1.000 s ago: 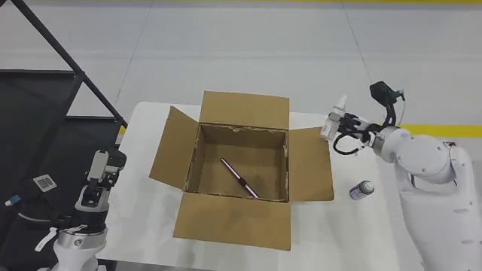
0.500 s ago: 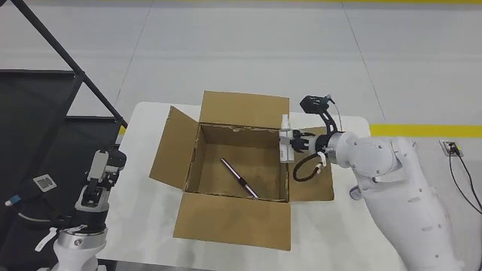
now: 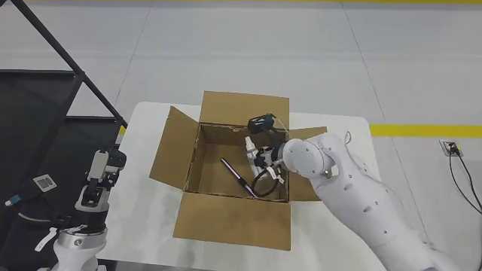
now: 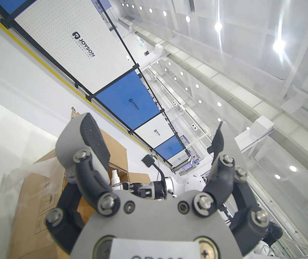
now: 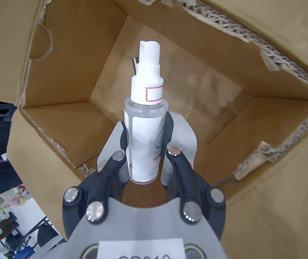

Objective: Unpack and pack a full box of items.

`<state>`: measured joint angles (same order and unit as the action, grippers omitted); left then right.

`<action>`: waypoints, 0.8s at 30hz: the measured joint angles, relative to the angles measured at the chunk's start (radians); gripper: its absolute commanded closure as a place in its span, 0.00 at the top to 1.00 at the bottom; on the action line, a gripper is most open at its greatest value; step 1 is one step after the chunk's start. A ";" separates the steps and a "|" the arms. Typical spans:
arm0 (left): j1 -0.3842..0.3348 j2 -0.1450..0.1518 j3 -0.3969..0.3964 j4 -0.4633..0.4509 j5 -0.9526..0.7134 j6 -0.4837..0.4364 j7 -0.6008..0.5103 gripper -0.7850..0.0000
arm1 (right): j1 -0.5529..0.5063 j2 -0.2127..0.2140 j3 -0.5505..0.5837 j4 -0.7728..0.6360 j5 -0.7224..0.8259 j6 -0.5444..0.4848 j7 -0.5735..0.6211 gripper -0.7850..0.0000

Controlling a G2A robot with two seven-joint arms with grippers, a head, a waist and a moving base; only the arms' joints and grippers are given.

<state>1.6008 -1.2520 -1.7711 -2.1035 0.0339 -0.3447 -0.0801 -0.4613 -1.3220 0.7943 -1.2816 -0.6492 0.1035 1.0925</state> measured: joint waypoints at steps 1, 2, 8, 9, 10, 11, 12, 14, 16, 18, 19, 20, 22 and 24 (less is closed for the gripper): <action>0.000 0.000 0.000 0.000 0.000 0.000 0.000 1.00 | 0.012 -0.009 -0.023 0.020 -0.005 0.001 -0.004 0.00; 0.000 0.000 0.000 0.000 0.000 0.000 0.000 1.00 | 0.028 -0.022 -0.053 0.048 -0.012 0.007 -0.014 0.00; 0.000 0.000 0.000 0.000 0.000 0.000 0.000 1.00 | 0.105 -0.097 -0.194 0.212 -0.043 0.044 -0.045 0.00; 0.000 0.000 0.000 0.000 0.000 0.000 0.000 1.00 | 0.116 -0.109 -0.210 0.239 -0.045 0.050 -0.052 0.00; 0.000 0.000 0.000 0.000 0.000 0.000 0.000 1.00 | 0.126 -0.121 -0.225 0.267 -0.044 0.054 -0.061 0.00; 0.000 0.000 0.000 0.000 0.000 0.000 0.000 1.00 | 0.139 -0.137 -0.242 0.307 -0.043 0.060 -0.074 0.00; 0.000 0.000 0.000 0.000 0.000 0.000 0.000 1.00 | 0.148 -0.149 -0.253 0.336 -0.042 0.063 -0.084 0.00; 0.000 0.000 0.000 0.000 0.000 0.000 0.000 1.00 | 0.168 -0.176 -0.271 0.403 -0.028 0.055 -0.099 0.00; 0.000 0.000 0.000 0.000 0.000 0.000 0.000 1.00 | 0.184 -0.197 -0.283 0.461 -0.015 0.043 -0.107 0.00; 0.000 0.000 0.000 0.000 0.000 0.000 0.000 1.00 | 0.201 -0.221 -0.297 0.524 -0.002 0.031 -0.109 0.00; 0.000 0.000 0.000 0.000 0.000 0.000 0.000 1.00 | 0.208 -0.232 -0.303 0.549 0.002 0.027 -0.109 0.00; 0.000 0.000 0.000 0.000 0.000 0.000 0.000 1.00 | 0.216 -0.246 -0.311 0.580 0.006 0.022 -0.109 0.02; 0.000 0.000 0.000 0.000 0.000 0.000 0.000 1.00 | 0.226 -0.265 -0.321 0.621 0.010 0.016 -0.110 0.15; 0.000 0.000 0.000 0.000 0.000 0.000 0.000 1.00 | 0.236 -0.286 -0.331 0.662 0.013 0.007 -0.113 0.23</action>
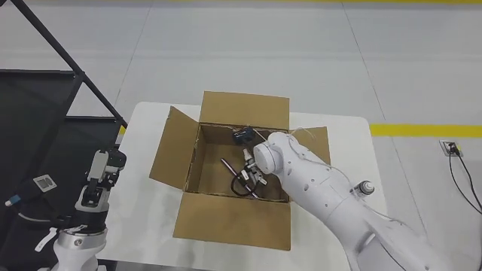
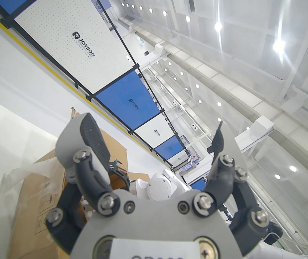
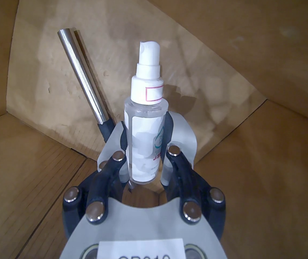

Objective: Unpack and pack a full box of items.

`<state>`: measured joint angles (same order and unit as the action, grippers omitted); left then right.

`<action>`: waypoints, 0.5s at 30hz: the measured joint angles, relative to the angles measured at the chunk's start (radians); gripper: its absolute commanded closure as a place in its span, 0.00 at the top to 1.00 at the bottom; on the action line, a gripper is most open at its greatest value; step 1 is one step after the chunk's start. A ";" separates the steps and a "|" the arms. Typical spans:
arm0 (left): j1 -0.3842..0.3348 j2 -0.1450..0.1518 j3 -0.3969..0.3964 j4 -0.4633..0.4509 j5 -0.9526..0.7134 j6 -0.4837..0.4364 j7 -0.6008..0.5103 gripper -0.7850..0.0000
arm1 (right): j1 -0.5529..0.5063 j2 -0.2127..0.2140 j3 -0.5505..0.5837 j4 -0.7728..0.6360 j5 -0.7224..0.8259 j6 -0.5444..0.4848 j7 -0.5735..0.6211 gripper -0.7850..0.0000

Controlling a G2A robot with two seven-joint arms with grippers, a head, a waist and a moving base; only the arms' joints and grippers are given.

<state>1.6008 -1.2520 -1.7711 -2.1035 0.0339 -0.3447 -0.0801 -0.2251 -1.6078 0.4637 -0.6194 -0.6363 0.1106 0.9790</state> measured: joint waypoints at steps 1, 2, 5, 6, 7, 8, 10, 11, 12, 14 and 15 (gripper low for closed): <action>0.000 0.000 0.000 0.000 0.000 0.000 0.000 1.00 | 0.004 -0.008 -0.003 0.016 0.001 -0.004 -0.002 0.24; 0.000 0.000 0.000 0.000 0.000 0.000 0.000 1.00 | 0.009 -0.018 -0.006 0.035 0.003 -0.009 -0.005 0.25; 0.000 0.000 0.000 0.000 0.000 0.000 0.000 1.00 | 0.019 -0.040 -0.010 0.079 0.006 -0.024 -0.013 0.26; 0.000 0.000 0.000 0.000 0.000 0.000 0.000 1.00 | 0.021 -0.046 -0.011 0.090 0.007 -0.029 -0.016 0.27; 0.000 0.000 0.000 0.000 0.000 0.000 0.000 1.00 | 0.024 -0.051 -0.011 0.101 0.007 -0.034 -0.018 0.28; 0.000 0.000 0.000 0.000 0.000 0.000 0.000 1.00 | 0.027 -0.058 -0.012 0.113 0.007 -0.039 -0.020 0.29; 0.000 0.000 0.000 0.000 0.000 0.000 0.000 1.00 | 0.031 -0.066 -0.012 0.129 0.005 -0.048 -0.024 0.30; 0.000 0.000 0.000 0.000 0.000 0.000 0.000 1.00 | 0.034 -0.072 -0.012 0.139 0.004 -0.053 -0.026 0.31; 0.000 0.000 0.000 0.000 0.000 0.000 0.000 1.00 | 0.036 -0.075 -0.012 0.145 0.003 -0.058 -0.027 0.31; 0.000 0.000 0.000 0.000 0.000 0.000 0.000 1.00 | 0.040 -0.083 -0.010 0.158 0.001 -0.067 -0.029 0.32; 0.000 0.000 0.000 0.000 0.000 0.000 0.000 1.00 | 0.042 -0.085 -0.010 0.163 0.000 -0.071 -0.030 0.33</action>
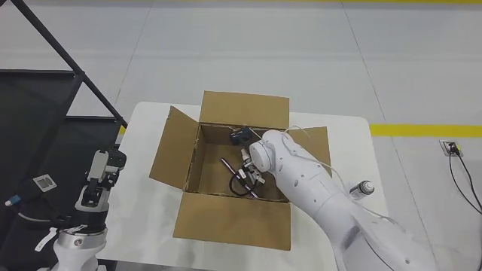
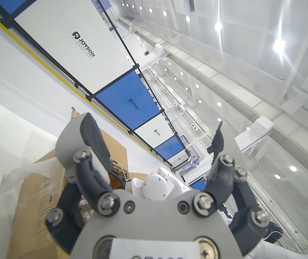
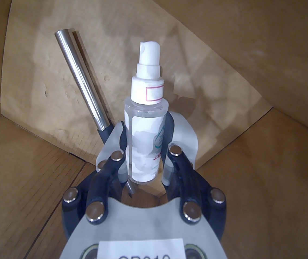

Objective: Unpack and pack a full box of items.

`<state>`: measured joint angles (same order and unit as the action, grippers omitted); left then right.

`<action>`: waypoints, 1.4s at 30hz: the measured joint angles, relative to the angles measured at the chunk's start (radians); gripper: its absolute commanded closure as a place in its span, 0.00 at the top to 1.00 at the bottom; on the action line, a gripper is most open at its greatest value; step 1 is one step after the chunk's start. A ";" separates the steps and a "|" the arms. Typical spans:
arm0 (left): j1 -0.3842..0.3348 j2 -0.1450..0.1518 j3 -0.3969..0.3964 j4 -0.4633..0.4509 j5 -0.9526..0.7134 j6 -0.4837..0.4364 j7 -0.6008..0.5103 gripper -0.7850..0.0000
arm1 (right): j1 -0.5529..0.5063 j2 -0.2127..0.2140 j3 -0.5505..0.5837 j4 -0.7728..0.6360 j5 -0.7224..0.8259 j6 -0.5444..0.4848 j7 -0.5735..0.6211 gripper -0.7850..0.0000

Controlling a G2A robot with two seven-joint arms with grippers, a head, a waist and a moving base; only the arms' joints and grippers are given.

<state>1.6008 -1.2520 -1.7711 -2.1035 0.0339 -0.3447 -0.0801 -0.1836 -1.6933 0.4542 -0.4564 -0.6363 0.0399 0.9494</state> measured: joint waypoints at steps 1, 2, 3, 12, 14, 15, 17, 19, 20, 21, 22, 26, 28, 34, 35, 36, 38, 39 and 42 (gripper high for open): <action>0.000 0.000 0.000 0.000 0.000 0.000 0.000 1.00 | 0.001 -0.003 0.001 0.004 -0.001 -0.003 -0.001 0.33; 0.000 0.000 0.000 0.000 0.000 0.000 0.000 1.00 | 0.002 -0.006 0.002 0.009 -0.003 -0.009 -0.001 0.34; 0.000 0.000 0.000 0.000 0.000 0.000 0.000 1.00 | 0.003 -0.008 0.003 0.012 -0.004 -0.013 -0.002 0.36; 0.000 0.000 0.000 0.000 0.000 0.000 0.000 1.00 | 0.000 -0.018 0.011 0.010 -0.032 -0.037 -0.009 0.45; 0.000 0.000 0.000 0.000 0.000 0.000 0.000 1.00 | -0.004 -0.018 0.012 -0.002 -0.044 -0.039 -0.011 0.47; 0.000 0.000 0.000 0.000 0.000 0.000 0.000 1.00 | -0.006 -0.017 0.012 -0.008 -0.051 -0.039 -0.012 0.47; 0.000 0.000 0.000 0.000 0.000 0.000 0.000 1.00 | -0.014 -0.014 0.014 -0.026 -0.066 -0.033 -0.016 0.48; 0.000 0.000 0.000 0.000 0.000 0.000 0.000 1.00 | -0.021 -0.011 0.017 -0.045 -0.077 -0.027 -0.018 0.49; 0.000 0.000 0.000 0.000 0.000 0.000 0.000 1.00 | -0.025 -0.008 0.021 -0.058 -0.083 -0.024 -0.020 0.49; 0.000 0.000 0.000 0.000 0.000 0.000 0.000 1.00 | -0.028 -0.005 0.024 -0.068 -0.089 -0.021 -0.021 0.49; 0.000 0.000 0.000 0.000 0.000 0.000 0.000 1.00 | -0.032 -0.001 0.028 -0.079 -0.094 -0.018 -0.023 0.49; 0.000 0.000 0.000 0.000 0.000 0.000 0.000 1.00 | -0.047 0.023 0.058 -0.146 -0.114 -0.016 -0.026 0.50; 0.000 0.000 0.000 0.000 0.000 0.000 0.000 1.00 | -0.056 0.038 0.076 -0.185 -0.125 -0.017 -0.024 0.50; 0.000 0.000 0.000 0.000 0.000 0.000 0.000 1.00 | -0.118 0.107 0.161 -0.376 -0.189 0.012 0.002 0.50; 0.000 0.000 0.000 0.000 0.000 0.000 0.000 1.00 | -0.138 0.123 0.184 -0.427 -0.207 0.024 0.011 0.50; 0.000 0.000 0.000 0.000 0.000 0.000 0.000 1.00 | -0.154 0.136 0.204 -0.468 -0.222 0.035 0.018 0.52; 0.000 0.000 0.000 0.000 0.000 0.000 0.000 1.00 | -0.199 0.168 0.258 -0.575 -0.261 0.065 0.036 0.73; 0.000 0.000 0.000 0.000 0.000 0.000 0.000 1.00 | -0.222 0.183 0.285 -0.626 -0.279 0.076 0.047 0.73; 0.000 0.000 0.000 0.000 0.000 0.000 0.000 1.00 | -0.315 0.232 0.389 -0.811 -0.345 0.097 0.091 0.83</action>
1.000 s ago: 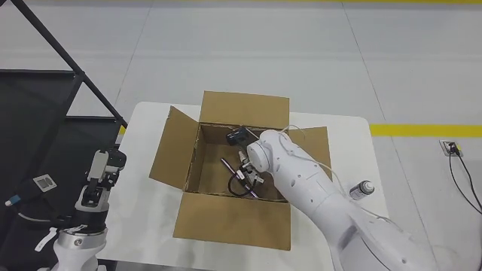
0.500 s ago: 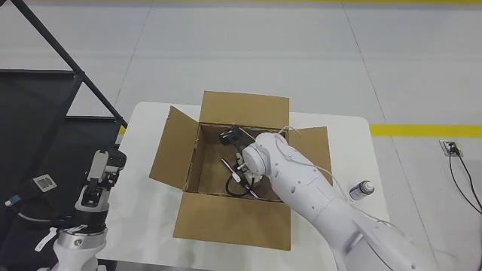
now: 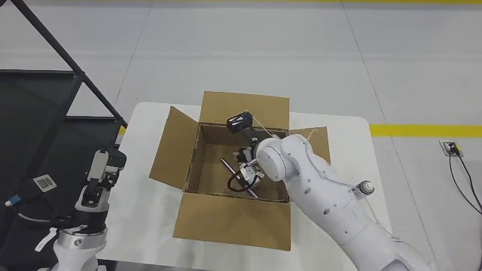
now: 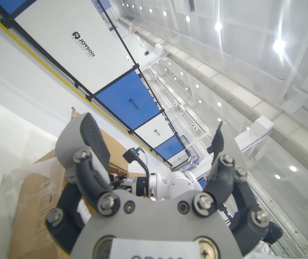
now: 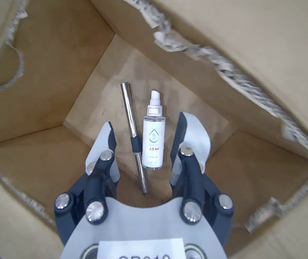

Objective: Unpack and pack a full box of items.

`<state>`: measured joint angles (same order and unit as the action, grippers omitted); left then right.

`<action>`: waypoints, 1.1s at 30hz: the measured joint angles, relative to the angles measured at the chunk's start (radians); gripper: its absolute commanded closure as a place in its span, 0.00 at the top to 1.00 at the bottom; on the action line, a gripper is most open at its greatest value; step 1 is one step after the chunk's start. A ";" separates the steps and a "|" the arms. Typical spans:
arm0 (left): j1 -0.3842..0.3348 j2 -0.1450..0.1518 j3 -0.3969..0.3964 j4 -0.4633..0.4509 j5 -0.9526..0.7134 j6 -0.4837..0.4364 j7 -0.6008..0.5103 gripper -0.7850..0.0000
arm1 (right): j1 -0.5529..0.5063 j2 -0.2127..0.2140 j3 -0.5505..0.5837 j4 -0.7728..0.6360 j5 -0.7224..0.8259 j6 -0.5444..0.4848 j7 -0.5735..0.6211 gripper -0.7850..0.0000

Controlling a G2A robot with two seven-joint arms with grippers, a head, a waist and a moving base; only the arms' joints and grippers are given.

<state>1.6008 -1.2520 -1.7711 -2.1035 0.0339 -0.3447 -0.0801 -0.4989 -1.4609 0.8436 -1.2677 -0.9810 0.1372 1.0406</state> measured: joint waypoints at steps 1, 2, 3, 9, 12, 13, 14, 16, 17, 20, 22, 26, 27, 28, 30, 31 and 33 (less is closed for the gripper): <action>0.000 0.000 0.000 0.000 0.000 0.000 0.000 1.00 | -0.032 0.014 0.034 -0.058 -0.021 0.002 0.015 0.87; 0.000 0.000 0.000 0.000 0.000 0.000 0.000 1.00 | -0.076 0.031 0.078 -0.135 -0.048 0.005 0.033 0.92; 0.000 0.000 0.000 0.000 0.000 0.000 0.000 1.00 | -0.109 0.043 0.110 -0.191 -0.067 0.005 0.045 0.98; 0.000 0.000 0.000 0.000 0.000 0.000 0.000 1.00 | -0.302 0.090 0.289 -0.487 -0.173 0.044 0.054 1.00; 0.000 0.000 0.000 0.000 0.000 0.000 0.000 1.00 | -0.382 0.102 0.360 -0.592 -0.202 0.068 0.037 1.00; 0.000 0.000 0.000 0.000 0.000 0.000 0.000 1.00 | -0.404 0.106 0.382 -0.620 -0.212 0.076 0.033 1.00; 0.000 0.000 0.000 0.000 0.000 0.000 0.000 1.00 | -0.432 0.109 0.410 -0.653 -0.227 0.090 0.026 1.00; 0.000 0.000 0.000 0.000 0.000 0.000 0.000 1.00 | -0.470 0.115 0.455 -0.694 -0.252 0.123 0.017 1.00; 0.000 0.000 0.000 0.000 0.000 0.000 0.000 1.00 | -0.492 0.117 0.485 -0.715 -0.271 0.153 0.011 1.00; 0.000 0.000 0.000 0.000 0.000 0.000 0.000 1.00 | -0.526 0.121 0.554 -0.738 -0.304 0.225 0.015 1.00; 0.000 0.000 0.000 0.000 0.000 0.000 0.000 1.00 | -0.533 0.123 0.595 -0.733 -0.318 0.266 0.024 1.00; 0.000 0.000 0.000 0.000 0.000 0.000 0.000 1.00 | -0.526 0.128 0.673 -0.684 -0.351 0.327 0.078 1.00; 0.000 0.000 0.000 0.000 0.000 0.000 0.000 1.00 | -0.522 0.129 0.686 -0.669 -0.357 0.328 0.097 1.00; 0.000 0.000 0.000 0.000 0.000 0.000 0.000 1.00 | -0.516 0.131 0.699 -0.653 -0.363 0.326 0.117 1.00; 0.000 0.000 0.000 0.000 0.000 0.000 0.000 1.00 | -0.503 0.135 0.727 -0.613 -0.380 0.323 0.163 1.00; 0.000 0.000 0.000 0.000 0.000 0.000 0.000 1.00 | -0.498 0.136 0.736 -0.597 -0.389 0.322 0.180 1.00; 0.000 0.000 0.000 0.000 0.000 0.000 0.000 1.00 | -0.489 0.140 0.752 -0.561 -0.419 0.314 0.223 1.00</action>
<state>1.6008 -1.2520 -1.7711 -2.1035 0.0339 -0.3447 -0.0801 -0.9884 -1.3206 1.5951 -1.8290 -1.4004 0.4512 1.2638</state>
